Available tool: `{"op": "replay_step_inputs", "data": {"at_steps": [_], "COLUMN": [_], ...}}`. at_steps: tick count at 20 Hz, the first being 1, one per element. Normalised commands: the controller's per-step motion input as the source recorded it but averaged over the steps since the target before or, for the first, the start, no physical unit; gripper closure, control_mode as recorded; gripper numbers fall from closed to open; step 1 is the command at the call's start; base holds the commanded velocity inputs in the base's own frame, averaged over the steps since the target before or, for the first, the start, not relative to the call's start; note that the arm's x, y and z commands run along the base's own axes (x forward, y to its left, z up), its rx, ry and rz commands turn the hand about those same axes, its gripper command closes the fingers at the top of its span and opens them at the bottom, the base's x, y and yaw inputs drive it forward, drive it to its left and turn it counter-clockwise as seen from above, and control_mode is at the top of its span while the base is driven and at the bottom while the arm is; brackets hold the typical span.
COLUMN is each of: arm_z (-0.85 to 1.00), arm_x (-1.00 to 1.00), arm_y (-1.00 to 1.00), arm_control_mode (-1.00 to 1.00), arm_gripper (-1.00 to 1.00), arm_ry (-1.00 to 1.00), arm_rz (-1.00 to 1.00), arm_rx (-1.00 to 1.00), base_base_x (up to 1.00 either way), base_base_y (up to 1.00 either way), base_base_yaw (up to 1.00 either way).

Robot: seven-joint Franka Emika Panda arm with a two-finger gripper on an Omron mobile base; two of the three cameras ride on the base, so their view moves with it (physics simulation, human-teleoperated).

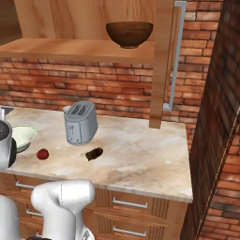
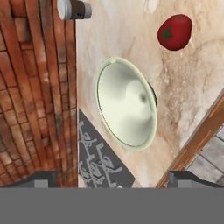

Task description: Pick both bowls and place them on the counter. Then place the tomato in one bowl and place the sweet potato in the other bowl.

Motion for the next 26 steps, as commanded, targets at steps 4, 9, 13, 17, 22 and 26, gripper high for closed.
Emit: {"op": "replay_step_inputs", "data": {"at_steps": [4,9,13,17,22,26], "arm_z": [0.57,0.56,0.56,0.56,0.55,0.52], "arm_x": [-0.24,-0.27,-0.3,-0.24,-0.21,-0.18], "arm_y": [-0.31,-0.33,-0.38,-0.37,-0.36,-0.4], "arm_control_mode": [-1.0,-1.0,-1.0,-1.0,-1.0,-1.0], "arm_gripper": [-1.0,-1.0,-1.0,-1.0,-1.0,-1.0], "arm_ry": [0.0,0.0,0.0,0.0,0.0,0.0], "arm_rz": [0.0,-0.01,-0.04,-0.08,-0.14,-0.18], "arm_rx": [-0.01,-0.02,-0.01,-0.01,-0.03,-0.03], "base_base_x": [0.0,0.0,0.0,0.0,0.0,0.0], "base_base_y": [0.0,0.0,0.0,0.0,0.0,0.0], "base_base_yaw": [0.0,0.0,0.0,0.0,0.0,0.0]}}
